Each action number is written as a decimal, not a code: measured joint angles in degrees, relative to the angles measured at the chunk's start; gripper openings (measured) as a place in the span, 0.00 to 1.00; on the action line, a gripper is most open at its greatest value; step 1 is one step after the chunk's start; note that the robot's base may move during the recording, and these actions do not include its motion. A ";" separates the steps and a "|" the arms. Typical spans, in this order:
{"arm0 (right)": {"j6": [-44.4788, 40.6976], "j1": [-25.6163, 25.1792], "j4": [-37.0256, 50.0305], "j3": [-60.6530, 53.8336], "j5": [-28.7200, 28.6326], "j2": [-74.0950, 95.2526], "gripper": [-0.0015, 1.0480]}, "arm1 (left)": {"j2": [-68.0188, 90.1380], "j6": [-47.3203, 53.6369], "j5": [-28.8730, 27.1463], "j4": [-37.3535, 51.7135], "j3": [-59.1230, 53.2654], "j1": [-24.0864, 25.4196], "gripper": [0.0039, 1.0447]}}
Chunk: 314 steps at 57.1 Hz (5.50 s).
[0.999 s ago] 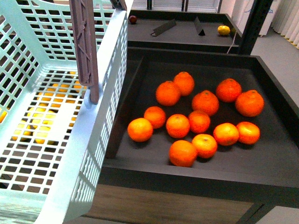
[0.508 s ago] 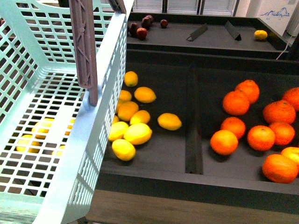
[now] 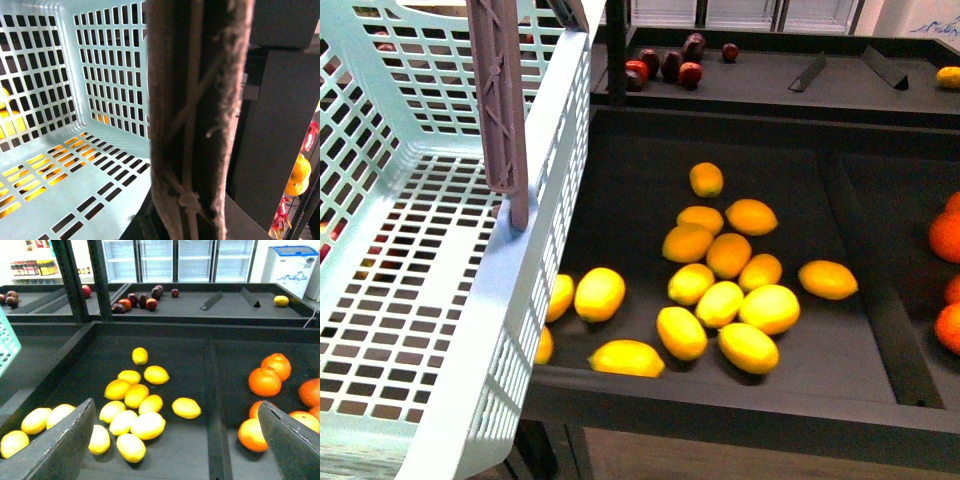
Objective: Pick lemon and mango into basket
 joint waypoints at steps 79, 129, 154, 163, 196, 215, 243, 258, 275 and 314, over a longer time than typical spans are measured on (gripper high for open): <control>0.00 -0.09 0.00 -0.02 -0.22 0.02 0.92 | 22.18 49.07 -1.22 -11.54 20.96 -5.31 0.05; 0.02 -0.09 0.00 -0.02 -0.09 0.02 0.92 | 48.92 41.51 19.96 -13.05 50.42 -20.90 0.05; 18.75 -25.92 31.91 9.77 -10.21 35.76 0.92 | 48.87 41.38 20.28 -13.05 50.42 -21.05 0.05; 7.82 -28.98 47.25 20.68 -11.23 71.65 0.92 | 48.87 41.40 19.98 -13.05 50.42 -20.92 0.05; -3.37 -27.71 42.45 40.81 -13.90 120.39 0.92 | 48.87 41.42 19.96 -13.05 50.42 -21.03 0.05; -6.16 -22.56 35.15 55.34 -8.90 135.23 0.92 | 48.87 41.40 20.22 -13.05 50.42 -21.03 0.05; -6.25 -20.83 27.74 69.88 -6.75 146.42 0.92 | 48.87 41.40 20.22 -13.05 50.42 -21.03 0.05; -5.75 -20.83 26.16 71.78 -6.97 148.50 0.80 | 48.87 41.40 20.20 -13.05 50.42 -21.03 0.05; -4.35 -22.60 27.23 70.73 -9.38 147.75 0.59 | 48.87 41.40 20.22 -13.05 50.42 -21.03 0.05; 3.41 -28.61 34.49 50.88 -34.01 96.06 0.59 | 48.87 41.38 20.35 -13.05 50.42 -21.05 0.05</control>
